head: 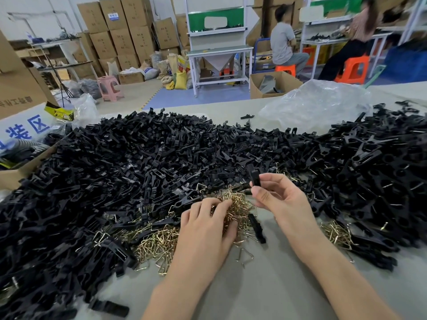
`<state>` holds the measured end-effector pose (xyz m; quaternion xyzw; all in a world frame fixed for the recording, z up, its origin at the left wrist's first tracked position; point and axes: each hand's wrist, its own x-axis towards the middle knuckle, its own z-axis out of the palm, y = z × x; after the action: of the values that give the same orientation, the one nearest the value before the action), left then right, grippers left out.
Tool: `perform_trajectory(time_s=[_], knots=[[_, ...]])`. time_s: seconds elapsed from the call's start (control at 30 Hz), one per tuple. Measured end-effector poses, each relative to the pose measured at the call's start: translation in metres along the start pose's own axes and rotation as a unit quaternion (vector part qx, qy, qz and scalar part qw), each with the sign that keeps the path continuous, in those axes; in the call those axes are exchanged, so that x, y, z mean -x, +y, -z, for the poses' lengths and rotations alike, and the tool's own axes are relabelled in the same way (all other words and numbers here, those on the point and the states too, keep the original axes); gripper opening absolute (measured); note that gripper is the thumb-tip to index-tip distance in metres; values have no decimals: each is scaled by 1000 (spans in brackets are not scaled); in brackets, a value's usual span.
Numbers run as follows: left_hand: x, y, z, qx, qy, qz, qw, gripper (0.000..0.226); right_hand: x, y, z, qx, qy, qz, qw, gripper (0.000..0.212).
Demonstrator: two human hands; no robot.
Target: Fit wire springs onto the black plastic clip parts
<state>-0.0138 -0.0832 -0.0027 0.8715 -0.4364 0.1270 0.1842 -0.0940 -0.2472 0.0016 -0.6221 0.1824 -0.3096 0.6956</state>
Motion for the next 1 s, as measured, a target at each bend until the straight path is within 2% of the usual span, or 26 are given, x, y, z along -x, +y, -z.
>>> perform_trajectory(time_s=[0.17, 0.33, 0.43, 0.5, 0.53, 0.77, 0.87, 1.0], knots=[[-5, -5, 1, 17, 25, 3, 1000, 10, 0, 0, 0, 16, 13, -9, 1000, 23], [-5, -6, 5, 37, 58, 6, 998, 13, 0, 1, -2, 18, 12, -3, 1000, 22], [-3, -3, 11, 156, 81, 63, 982, 5, -1, 3, -1, 18, 17, 2, 1000, 23], [-4, -2, 11, 261, 74, 116, 955, 12, -2, 4, -1, 23, 15, 4, 1000, 22], [-4, -2, 10, 275, 69, 120, 951, 16, -2, 4, -1, 23, 15, 5, 1000, 23], [-3, -2, 12, 180, 70, 52, 980, 38, -1, 5, -2, 15, 3, 9, 1000, 22], [-5, -3, 12, 181, 64, 62, 979, 39, 0, 6, -2, 15, -9, 15, 1000, 20], [-4, -7, 15, 145, 48, 28, 988, 37, -1, 7, -2, 32, -21, 22, 999, 22]])
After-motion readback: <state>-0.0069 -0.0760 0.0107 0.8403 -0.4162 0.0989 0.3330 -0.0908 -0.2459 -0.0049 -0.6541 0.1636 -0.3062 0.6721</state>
